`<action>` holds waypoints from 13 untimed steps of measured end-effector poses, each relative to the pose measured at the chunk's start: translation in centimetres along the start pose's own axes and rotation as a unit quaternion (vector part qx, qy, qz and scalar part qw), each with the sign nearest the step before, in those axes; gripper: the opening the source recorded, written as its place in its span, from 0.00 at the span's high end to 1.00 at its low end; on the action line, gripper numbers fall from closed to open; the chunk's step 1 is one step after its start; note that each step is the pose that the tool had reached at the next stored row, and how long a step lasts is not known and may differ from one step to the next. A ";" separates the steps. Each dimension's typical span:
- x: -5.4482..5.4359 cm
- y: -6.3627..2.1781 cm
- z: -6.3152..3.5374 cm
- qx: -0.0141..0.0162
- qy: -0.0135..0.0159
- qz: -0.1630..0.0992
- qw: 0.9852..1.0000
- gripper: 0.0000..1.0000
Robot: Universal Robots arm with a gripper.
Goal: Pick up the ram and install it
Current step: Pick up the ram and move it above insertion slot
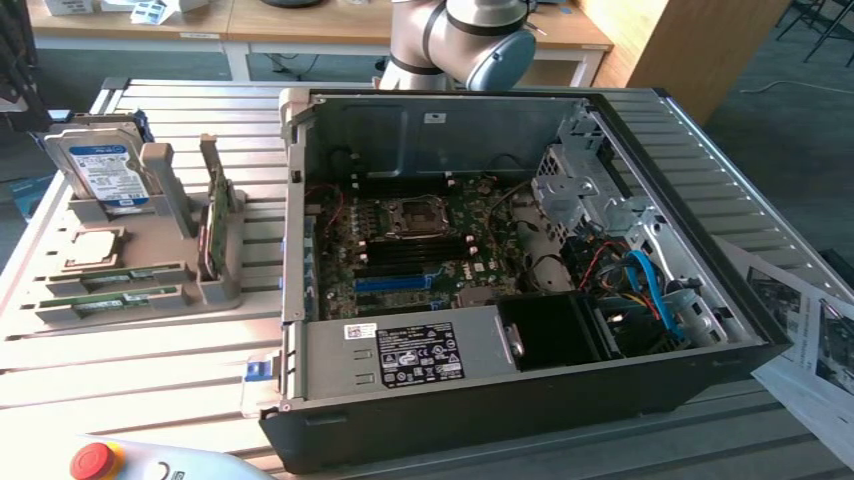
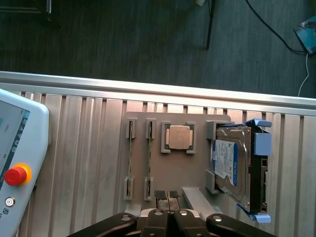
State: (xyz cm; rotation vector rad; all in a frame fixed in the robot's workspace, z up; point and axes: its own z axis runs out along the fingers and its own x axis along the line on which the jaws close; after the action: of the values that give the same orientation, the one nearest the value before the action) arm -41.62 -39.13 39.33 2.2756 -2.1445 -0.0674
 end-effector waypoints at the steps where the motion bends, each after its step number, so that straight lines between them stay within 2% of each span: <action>1: 0.0 0.01 0.00 0.001 0.000 0.000 1.000 0.90; 4: 0.0 0.00 0.01 0.003 0.000 -0.001 1.000 0.90; 13: 0.0 0.01 0.01 0.003 0.000 -0.001 1.000 0.90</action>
State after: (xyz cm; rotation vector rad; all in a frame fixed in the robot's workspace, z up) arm -41.63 -39.13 39.32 2.2795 -2.1456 -0.0614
